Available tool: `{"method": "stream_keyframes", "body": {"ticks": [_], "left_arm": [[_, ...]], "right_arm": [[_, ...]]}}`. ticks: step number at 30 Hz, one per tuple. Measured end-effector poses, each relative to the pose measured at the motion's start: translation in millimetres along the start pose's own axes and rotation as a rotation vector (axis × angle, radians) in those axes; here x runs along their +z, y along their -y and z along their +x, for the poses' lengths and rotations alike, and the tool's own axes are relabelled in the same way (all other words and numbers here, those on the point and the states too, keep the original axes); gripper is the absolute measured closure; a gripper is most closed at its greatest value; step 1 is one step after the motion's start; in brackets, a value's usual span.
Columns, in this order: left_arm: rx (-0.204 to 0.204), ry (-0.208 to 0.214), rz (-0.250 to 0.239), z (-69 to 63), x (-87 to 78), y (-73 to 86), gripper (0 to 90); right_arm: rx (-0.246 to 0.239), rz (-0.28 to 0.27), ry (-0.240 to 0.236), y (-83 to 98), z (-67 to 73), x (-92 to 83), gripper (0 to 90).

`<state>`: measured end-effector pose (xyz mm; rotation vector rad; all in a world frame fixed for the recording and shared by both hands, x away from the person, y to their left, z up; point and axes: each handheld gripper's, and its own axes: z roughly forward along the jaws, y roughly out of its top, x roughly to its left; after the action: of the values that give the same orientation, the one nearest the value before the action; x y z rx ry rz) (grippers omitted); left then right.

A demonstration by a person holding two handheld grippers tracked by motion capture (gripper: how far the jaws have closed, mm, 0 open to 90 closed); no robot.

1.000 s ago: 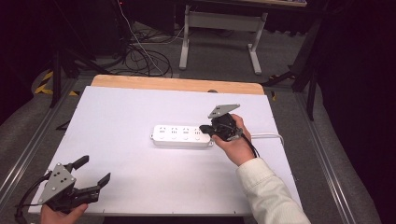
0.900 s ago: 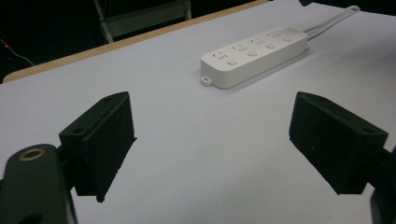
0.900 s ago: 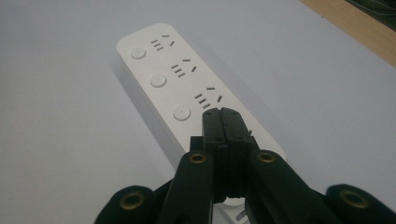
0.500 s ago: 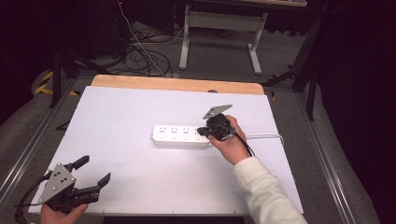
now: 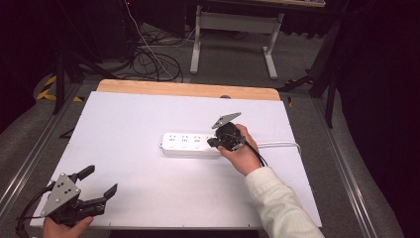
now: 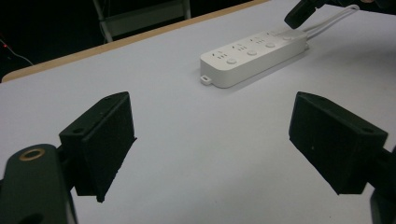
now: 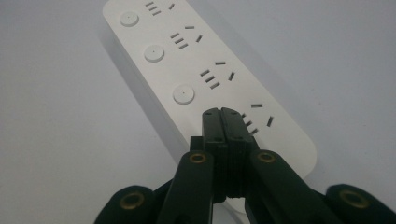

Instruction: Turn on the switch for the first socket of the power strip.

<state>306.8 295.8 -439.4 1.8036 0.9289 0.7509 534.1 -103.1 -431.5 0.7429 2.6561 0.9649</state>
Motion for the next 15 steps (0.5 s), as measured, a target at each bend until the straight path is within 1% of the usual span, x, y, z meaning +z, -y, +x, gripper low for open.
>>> {"method": "stream_keyframes", "body": {"ticks": [7,8,10,12,15], "left_arm": [[-0.001,0.001,0.001,0.1,0.2,0.1,14.8],[-0.005,0.002,0.001,-0.2,0.3,0.2,14.8],[-0.005,0.002,0.0,-0.2,0.3,0.2,14.8],[0.0,0.001,0.001,0.1,0.1,0.1,14.8],[-0.005,0.002,0.0,-0.1,0.2,0.2,14.8]], "right_arm": [[0.002,0.02,-0.002,1.2,-0.5,7.0,90.0],[-0.002,0.022,-0.008,1.3,-0.9,7.6,90.0],[0.007,0.022,-0.003,1.2,-0.1,9.2,90.0],[0.0,0.028,-0.006,1.5,-0.2,10.4,90.0],[-0.001,0.031,0.001,1.9,-0.3,12.2,90.0]]}}
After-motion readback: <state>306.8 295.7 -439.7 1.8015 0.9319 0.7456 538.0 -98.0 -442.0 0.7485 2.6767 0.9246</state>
